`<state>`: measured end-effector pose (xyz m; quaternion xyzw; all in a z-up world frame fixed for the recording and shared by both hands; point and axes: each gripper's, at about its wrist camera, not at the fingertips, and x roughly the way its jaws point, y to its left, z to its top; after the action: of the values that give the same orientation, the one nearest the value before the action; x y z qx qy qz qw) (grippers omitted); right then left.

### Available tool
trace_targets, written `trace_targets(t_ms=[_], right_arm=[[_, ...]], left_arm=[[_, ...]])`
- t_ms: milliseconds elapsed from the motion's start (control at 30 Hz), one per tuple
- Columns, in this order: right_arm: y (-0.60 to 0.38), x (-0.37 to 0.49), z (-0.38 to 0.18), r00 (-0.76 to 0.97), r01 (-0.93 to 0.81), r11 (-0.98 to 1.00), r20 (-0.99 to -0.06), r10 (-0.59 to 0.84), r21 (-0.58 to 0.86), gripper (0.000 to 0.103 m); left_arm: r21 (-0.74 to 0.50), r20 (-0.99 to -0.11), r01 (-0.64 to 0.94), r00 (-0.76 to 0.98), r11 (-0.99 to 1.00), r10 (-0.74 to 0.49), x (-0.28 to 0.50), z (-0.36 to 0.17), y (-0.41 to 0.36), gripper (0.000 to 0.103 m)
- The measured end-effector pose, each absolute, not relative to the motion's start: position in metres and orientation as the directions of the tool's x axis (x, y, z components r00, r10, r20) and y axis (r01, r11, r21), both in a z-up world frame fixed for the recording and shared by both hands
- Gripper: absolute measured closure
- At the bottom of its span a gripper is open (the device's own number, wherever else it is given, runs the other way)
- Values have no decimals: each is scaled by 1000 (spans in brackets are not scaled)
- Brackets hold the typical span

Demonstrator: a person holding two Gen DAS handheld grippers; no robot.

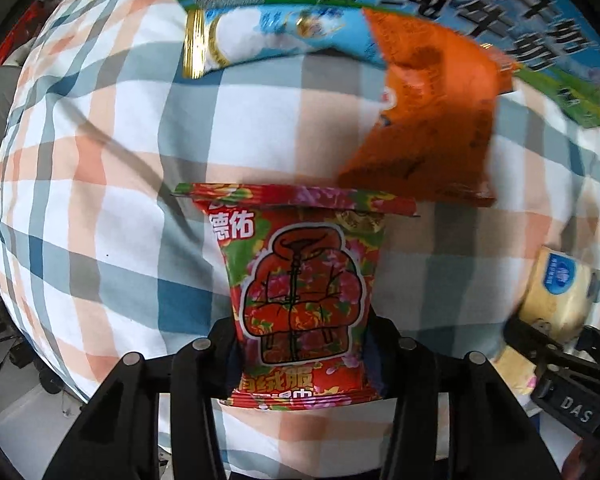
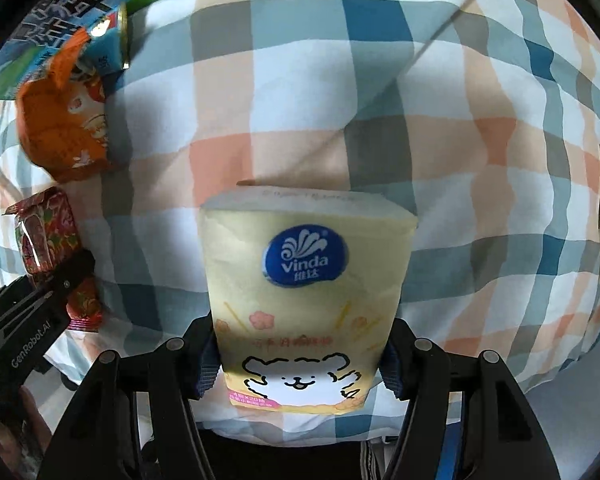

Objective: Organize soft objects
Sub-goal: 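Lower both held items into the box and open both tools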

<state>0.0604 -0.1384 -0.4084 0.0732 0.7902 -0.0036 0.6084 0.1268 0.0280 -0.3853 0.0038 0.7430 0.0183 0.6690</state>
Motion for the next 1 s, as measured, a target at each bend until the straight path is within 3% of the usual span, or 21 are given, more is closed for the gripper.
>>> trace_targets(t_ms=[167, 567, 767, 1000], right_arm=[[-138, 59, -372, -197, 98, 987, -969, 147, 130, 37], [-148, 106, -220, 47, 32, 969, -969, 243, 244, 37], [-137, 153, -176, 150, 30, 964, -954, 258, 265, 37], [-127, 247, -205, 148, 57, 972, -965, 218, 228, 37]], left_arm=[[-7, -1000, 21, -20, 1000, -6, 128, -338, 14, 59], [-160, -967, 80, 187, 984, -173, 173, -199, -4, 59], [-199, -953, 92, 214, 976, -214, 234, -184, -1, 59], [-196, -963, 73, 171, 978, -206, 321, -207, 9, 59]])
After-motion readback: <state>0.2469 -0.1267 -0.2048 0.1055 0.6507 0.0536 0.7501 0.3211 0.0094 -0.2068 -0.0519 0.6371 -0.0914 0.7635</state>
